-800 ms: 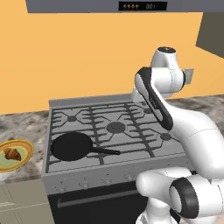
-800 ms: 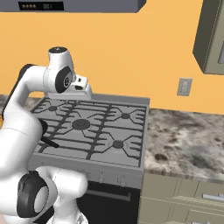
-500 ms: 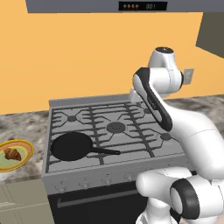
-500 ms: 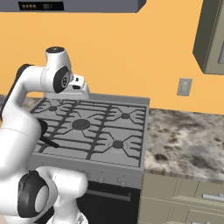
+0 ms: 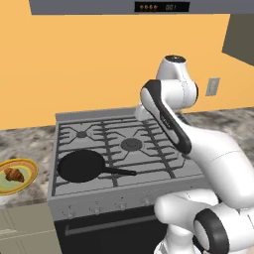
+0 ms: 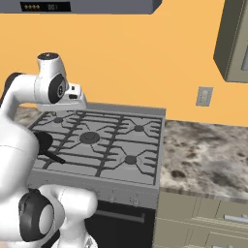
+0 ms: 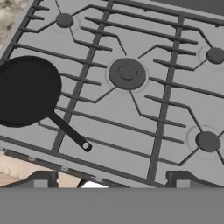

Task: Pick the croissant and place it on the pan. Then turn on the stove to warm the croissant.

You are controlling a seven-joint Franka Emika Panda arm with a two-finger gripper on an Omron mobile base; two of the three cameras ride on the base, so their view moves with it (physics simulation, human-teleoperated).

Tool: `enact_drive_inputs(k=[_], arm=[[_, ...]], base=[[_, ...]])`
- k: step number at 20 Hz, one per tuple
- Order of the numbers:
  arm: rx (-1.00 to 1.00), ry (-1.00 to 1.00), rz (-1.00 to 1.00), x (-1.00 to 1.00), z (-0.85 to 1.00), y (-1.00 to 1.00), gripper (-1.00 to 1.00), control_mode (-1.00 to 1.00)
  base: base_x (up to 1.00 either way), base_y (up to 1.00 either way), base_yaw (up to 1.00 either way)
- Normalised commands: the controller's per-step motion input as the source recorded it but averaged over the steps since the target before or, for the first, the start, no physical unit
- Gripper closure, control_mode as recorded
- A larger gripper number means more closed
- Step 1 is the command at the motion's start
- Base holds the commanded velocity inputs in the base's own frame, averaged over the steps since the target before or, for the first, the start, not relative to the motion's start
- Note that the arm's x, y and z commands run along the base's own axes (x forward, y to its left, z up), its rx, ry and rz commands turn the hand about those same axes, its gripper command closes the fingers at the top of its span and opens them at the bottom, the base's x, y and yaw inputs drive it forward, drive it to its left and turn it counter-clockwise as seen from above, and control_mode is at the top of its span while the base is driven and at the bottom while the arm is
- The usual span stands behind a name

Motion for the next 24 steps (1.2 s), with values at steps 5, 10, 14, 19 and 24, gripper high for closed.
enact_drive_inputs(k=[5,10,14,19,24], arm=[[0.0,0.0,0.14,-0.19,-0.07,0.49,-1.0,-1.0],[0.0,-0.01,0.14,-0.19,-0.06,0.5,-1.0,-1.0],[0.0,0.0,0.1,-0.12,-0.01,0.51,-1.0,-1.0],[0.01,0.0,0.1,-0.08,-0.05,0.48,-1.0,-1.0],[0.02,0.0,0.11,-0.06,-0.06,0.45,-1.0,-1.0]], base=[[0.0,0.0,0.0],[0.0,0.0,0.0],[0.0,0.0,0.0],[0.0,0.0,0.0],[0.0,0.0,0.0]])
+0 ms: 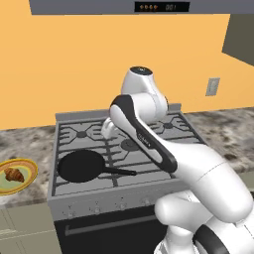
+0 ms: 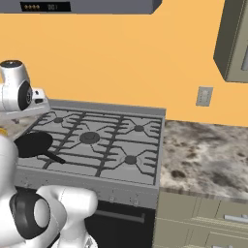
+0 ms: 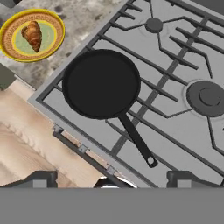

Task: Pick the croissant and place it on the pan. Then turn on the stove to warm the croissant.

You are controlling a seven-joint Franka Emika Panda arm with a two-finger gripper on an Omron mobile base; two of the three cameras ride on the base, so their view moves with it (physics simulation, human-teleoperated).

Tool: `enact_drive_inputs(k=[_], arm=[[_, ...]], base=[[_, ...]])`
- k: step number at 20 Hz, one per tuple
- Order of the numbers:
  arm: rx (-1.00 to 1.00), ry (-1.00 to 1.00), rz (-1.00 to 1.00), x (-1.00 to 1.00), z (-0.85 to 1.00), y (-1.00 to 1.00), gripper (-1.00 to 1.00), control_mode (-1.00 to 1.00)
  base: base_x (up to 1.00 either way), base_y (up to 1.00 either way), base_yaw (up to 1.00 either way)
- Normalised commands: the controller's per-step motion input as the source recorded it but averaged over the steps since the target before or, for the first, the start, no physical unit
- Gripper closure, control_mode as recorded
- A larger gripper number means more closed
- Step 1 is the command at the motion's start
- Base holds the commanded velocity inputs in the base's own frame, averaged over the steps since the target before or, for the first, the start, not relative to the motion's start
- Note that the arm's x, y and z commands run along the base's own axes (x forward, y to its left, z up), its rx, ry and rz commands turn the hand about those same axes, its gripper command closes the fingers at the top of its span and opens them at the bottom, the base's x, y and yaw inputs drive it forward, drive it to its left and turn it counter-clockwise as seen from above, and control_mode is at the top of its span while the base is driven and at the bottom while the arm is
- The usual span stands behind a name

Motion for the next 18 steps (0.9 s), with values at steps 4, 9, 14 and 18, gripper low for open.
enact_drive_inputs(k=[4,9,14,18], arm=[[0.02,0.0,0.12,-0.06,-0.06,0.46,-1.0,-1.0],[0.04,0.0,0.11,-0.06,-0.07,0.44,-1.0,-1.0],[0.03,0.0,0.11,-0.01,-0.1,0.46,-1.0,-1.0],[0.02,0.0,0.11,-0.04,-0.11,0.45,-1.0,-1.0]], base=[[0.0,0.0,0.0],[0.0,0.0,0.0],[0.0,0.0,0.0],[0.0,0.0,0.0]])
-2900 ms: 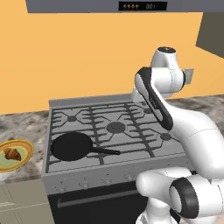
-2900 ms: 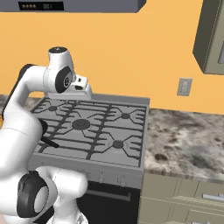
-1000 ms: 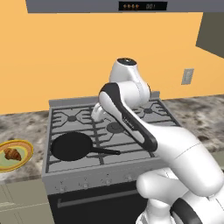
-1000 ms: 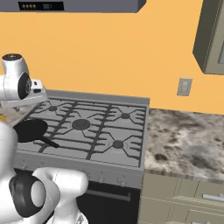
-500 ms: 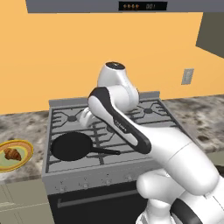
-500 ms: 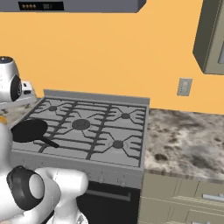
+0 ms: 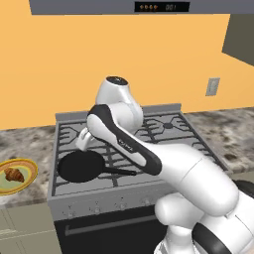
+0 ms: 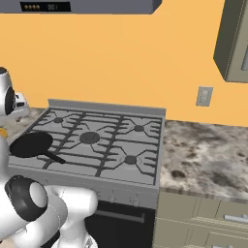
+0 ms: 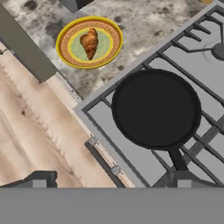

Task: Pick the croissant and place it on the pan. Then turn on the stove to warm the croissant.

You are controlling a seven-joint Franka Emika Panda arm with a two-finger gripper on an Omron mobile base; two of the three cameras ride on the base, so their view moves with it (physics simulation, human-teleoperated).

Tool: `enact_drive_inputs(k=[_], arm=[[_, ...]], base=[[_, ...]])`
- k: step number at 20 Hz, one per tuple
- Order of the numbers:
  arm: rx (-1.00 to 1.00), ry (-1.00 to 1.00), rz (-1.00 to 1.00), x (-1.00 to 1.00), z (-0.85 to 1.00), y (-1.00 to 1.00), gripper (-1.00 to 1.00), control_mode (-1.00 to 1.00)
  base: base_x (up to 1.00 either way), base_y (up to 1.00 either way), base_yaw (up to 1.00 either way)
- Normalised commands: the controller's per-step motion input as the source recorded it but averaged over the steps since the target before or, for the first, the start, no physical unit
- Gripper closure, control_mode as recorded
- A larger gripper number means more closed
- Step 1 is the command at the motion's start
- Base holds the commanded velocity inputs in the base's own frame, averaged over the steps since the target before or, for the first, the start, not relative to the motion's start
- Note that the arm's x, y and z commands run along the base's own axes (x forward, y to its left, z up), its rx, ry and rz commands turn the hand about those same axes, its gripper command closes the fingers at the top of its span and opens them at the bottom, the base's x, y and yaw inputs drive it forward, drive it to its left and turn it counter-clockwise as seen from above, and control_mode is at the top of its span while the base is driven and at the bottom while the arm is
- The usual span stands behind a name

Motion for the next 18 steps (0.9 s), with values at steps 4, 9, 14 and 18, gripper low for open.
enact_drive_inputs(k=[4,9,14,18], arm=[[0.02,0.0,0.1,-0.03,-0.11,0.46,-1.0,-1.0],[0.02,0.0,0.09,-0.01,-0.11,0.43,-1.0,-1.0],[0.01,0.0,0.08,0.0,-0.16,0.41,-1.0,-1.0],[0.02,0.0,0.08,0.0,-0.17,0.35,-1.0,-1.0]], base=[[0.0,0.0,0.0],[0.0,0.0,0.0],[0.0,0.0,0.0],[0.0,0.0,0.0]])
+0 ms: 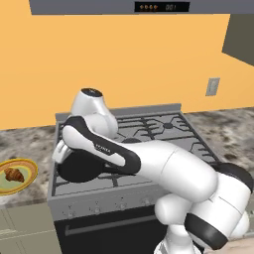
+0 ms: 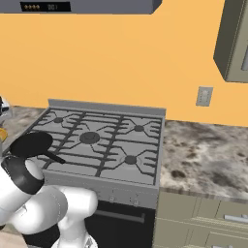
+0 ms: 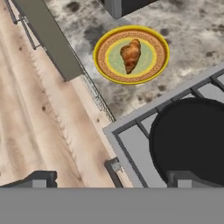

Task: Pick the croissant and place it on the pan. Then turn on the stove to warm the croissant.

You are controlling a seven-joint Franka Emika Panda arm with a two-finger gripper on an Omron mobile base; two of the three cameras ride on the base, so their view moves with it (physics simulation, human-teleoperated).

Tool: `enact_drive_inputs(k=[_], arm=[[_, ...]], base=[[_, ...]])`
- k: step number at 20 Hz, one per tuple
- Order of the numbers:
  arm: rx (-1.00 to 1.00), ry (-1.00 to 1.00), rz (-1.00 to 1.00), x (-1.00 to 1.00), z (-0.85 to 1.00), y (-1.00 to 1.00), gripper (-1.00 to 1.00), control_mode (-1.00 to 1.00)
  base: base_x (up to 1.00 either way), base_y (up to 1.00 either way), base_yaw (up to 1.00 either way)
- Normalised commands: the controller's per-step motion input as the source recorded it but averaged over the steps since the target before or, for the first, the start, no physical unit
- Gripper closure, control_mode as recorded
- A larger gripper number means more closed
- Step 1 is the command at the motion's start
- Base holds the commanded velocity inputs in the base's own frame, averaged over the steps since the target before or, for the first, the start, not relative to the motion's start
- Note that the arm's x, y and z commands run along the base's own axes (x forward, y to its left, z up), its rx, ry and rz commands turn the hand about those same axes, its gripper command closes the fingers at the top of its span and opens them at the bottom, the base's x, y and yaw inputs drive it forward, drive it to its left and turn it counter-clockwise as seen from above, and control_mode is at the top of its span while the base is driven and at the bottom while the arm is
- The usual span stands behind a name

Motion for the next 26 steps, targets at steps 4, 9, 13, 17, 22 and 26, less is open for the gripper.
enact_drive_inputs(k=[4,9,13,17,22,26], arm=[[0.02,0.0,0.08,0.0,-0.23,0.36,-1.0,-1.0],[0.03,0.03,0.06,0.0,-0.27,0.33,-1.0,-1.0],[0.0,0.05,0.03,0.0,-0.23,0.28,-1.0,-1.0],[0.0,0.03,0.02,0.0,-0.2,0.23,-1.0,-1.0],[0.0,0.04,0.0,0.04,-0.08,0.24,-1.0,-1.0],[0.0,0.03,0.0,0.12,-0.04,0.28,-1.0,-1.0]], base=[[0.0,0.0,0.0],[0.0,0.0,0.0],[0.0,0.0,0.0],[0.0,0.0,0.0],[0.0,0.0,0.0],[0.0,0.0,0.0]])
